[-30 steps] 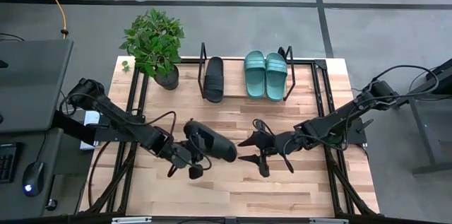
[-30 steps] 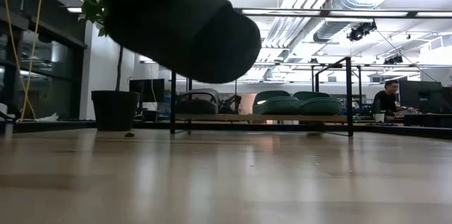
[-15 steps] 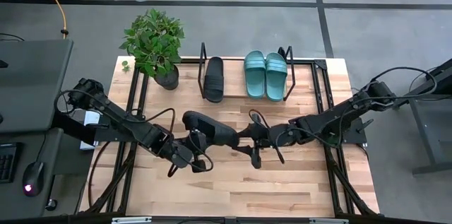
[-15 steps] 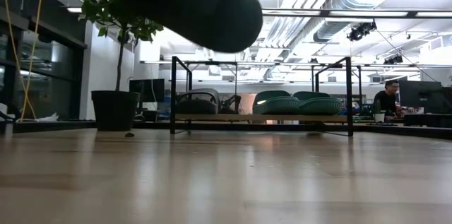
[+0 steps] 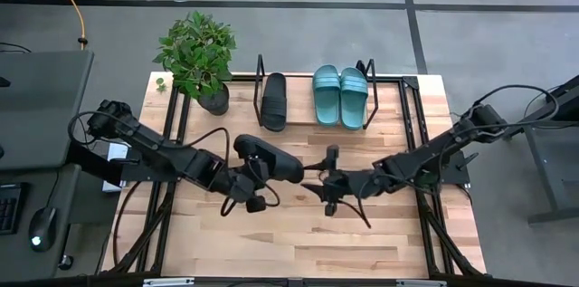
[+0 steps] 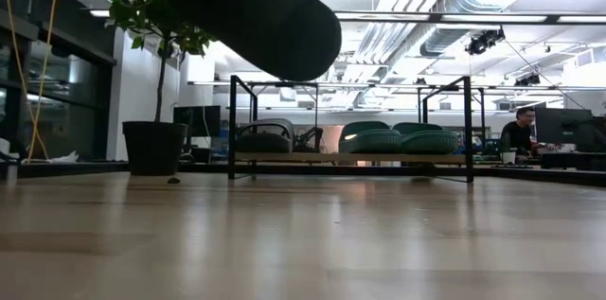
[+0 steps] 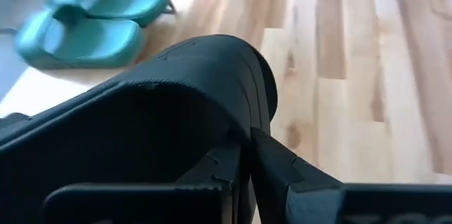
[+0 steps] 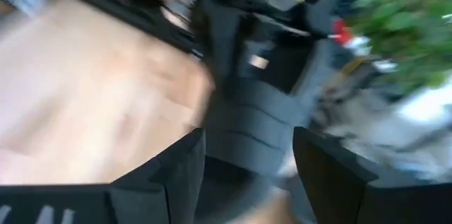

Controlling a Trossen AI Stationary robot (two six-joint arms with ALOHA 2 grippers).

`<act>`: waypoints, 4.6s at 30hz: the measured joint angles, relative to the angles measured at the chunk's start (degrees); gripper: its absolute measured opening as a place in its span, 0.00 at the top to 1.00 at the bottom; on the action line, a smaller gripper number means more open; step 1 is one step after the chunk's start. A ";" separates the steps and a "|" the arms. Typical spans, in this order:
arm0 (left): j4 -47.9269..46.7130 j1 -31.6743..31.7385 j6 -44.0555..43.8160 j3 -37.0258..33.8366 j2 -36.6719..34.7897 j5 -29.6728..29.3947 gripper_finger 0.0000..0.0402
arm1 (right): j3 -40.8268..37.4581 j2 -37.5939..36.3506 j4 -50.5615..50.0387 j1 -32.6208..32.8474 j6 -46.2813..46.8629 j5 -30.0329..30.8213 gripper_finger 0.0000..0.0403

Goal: Pick and place slides into the shelf
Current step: Put the black slipper on the shelf

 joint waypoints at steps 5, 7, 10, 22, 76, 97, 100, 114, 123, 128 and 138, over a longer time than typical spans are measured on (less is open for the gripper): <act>2.94 1.40 0.14 0.00 0.00 6.10 0.98 | 0.00 2.14 -1.46 2.72 -8.36 12.98 0.49; 4.33 1.33 0.50 0.00 0.00 8.31 0.99 | 0.00 3.20 -1.18 3.04 -10.88 15.20 0.49; 6.31 1.31 1.55 0.00 0.00 10.71 0.98 | 0.00 4.94 -0.95 3.20 -13.97 15.93 0.49; 6.36 1.31 1.76 -0.02 0.00 12.48 0.93 | 0.00 9.65 4.91 3.73 -23.82 17.61 0.49; 6.77 1.31 1.71 -0.07 -0.02 11.83 0.93 | 1.81 13.11 9.74 2.49 -23.35 17.41 0.49; 6.79 1.31 1.66 -0.07 -0.04 11.85 0.93 | 1.81 13.11 10.20 2.42 -19.85 17.17 0.84; 6.80 1.31 1.72 -0.07 -0.04 12.01 0.93 | 1.81 13.11 10.38 2.40 -19.85 16.90 0.92; 2.85 1.31 4.14 0.02 -0.02 9.67 0.93 | 1.81 13.11 12.52 2.31 -19.35 17.52 1.00; -5.10 1.31 4.58 -0.04 -0.04 4.02 0.93 | 1.81 13.11 12.06 2.44 -18.15 19.75 1.00; -9.06 1.31 3.62 -0.04 -0.04 1.95 0.93 | 1.81 13.11 11.48 2.24 -17.26 21.07 1.00; -13.44 1.31 2.48 1.65 -0.45 -6.49 0.93 | 1.81 12.60 10.84 1.38 -16.03 27.15 1.00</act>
